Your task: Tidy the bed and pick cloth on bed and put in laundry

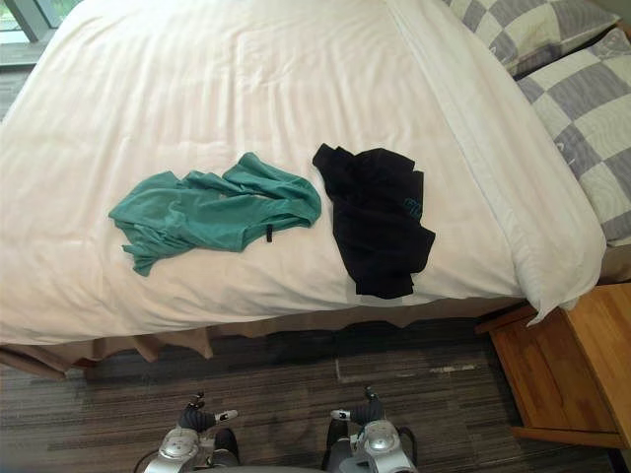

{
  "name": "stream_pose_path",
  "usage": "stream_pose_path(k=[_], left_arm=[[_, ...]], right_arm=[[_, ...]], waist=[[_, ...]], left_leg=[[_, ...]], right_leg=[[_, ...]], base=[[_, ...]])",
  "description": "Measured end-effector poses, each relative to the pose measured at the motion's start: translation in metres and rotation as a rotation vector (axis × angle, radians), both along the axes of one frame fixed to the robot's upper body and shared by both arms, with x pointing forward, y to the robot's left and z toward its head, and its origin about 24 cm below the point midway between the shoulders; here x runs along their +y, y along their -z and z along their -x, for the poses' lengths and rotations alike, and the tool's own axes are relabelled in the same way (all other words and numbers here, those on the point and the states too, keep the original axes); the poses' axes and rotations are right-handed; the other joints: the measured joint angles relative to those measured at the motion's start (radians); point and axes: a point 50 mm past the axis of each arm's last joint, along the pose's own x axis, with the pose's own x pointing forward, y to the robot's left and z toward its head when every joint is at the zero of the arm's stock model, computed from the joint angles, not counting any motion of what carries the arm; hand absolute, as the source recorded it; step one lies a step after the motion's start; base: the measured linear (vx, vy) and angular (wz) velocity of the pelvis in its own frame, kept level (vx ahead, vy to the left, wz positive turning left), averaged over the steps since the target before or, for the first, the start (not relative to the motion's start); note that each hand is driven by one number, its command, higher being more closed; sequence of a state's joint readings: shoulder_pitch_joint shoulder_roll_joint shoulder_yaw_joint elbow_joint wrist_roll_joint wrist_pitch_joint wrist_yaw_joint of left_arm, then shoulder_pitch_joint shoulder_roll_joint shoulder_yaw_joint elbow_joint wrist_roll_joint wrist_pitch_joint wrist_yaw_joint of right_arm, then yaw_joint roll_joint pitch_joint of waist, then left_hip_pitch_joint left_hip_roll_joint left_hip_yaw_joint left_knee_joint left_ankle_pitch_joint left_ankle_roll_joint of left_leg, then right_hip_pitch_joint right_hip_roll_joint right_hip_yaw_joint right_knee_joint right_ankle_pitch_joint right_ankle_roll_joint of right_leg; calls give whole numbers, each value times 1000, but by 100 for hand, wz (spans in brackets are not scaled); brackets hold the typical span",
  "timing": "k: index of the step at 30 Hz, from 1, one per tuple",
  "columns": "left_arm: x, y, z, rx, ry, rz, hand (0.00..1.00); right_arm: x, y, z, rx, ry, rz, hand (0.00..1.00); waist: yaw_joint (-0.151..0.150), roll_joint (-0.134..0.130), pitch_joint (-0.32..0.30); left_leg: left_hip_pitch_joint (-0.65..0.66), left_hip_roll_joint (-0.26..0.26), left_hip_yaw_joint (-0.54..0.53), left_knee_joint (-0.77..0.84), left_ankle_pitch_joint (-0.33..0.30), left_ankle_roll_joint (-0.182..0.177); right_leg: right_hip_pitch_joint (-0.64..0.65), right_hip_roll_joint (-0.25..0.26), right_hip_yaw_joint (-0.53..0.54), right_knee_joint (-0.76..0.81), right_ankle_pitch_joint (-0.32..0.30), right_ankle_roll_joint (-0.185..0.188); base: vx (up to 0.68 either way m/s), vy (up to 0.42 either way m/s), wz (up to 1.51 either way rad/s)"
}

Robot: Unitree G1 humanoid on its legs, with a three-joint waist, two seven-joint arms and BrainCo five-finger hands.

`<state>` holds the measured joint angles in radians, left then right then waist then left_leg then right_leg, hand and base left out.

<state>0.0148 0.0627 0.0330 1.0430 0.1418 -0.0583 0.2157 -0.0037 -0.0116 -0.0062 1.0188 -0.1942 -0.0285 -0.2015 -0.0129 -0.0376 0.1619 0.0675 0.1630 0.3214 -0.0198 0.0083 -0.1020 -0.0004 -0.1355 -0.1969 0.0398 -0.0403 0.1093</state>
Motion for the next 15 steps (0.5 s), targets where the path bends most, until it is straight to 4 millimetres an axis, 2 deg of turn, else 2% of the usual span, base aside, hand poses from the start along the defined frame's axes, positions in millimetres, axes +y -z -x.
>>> stream_pose_path(k=[8,13,14,15], left_arm=[[11,3,14,30,-154,18,0],[41,5,43,63,-440,9,0],[54,5,54,59,-558,9,0],[62,2,57,43,-614,4,0]], right_arm=[[-34,7,30,51,426,-70,0],[-65,8,65,55,743,-68,0],[-79,5,74,20,863,-59,0],[-87,1,79,-7,917,-47,0]], waist=[[-1,26,-11],[-2,30,-32],[-3,33,-37],[-3,34,-39]], left_leg=[[34,-10,-2,-42,0,0],[56,-17,5,-70,1,-2],[57,-20,9,-78,1,-2],[57,-22,11,-78,1,-2]], right_leg=[[51,0,-12,-64,39,12],[65,-2,-10,-78,44,13],[63,-4,-9,-79,43,13],[63,-6,-9,-79,40,13]], base=[[-40,25,4],[-22,6,-5],[0,0,0],[0,0,0]])
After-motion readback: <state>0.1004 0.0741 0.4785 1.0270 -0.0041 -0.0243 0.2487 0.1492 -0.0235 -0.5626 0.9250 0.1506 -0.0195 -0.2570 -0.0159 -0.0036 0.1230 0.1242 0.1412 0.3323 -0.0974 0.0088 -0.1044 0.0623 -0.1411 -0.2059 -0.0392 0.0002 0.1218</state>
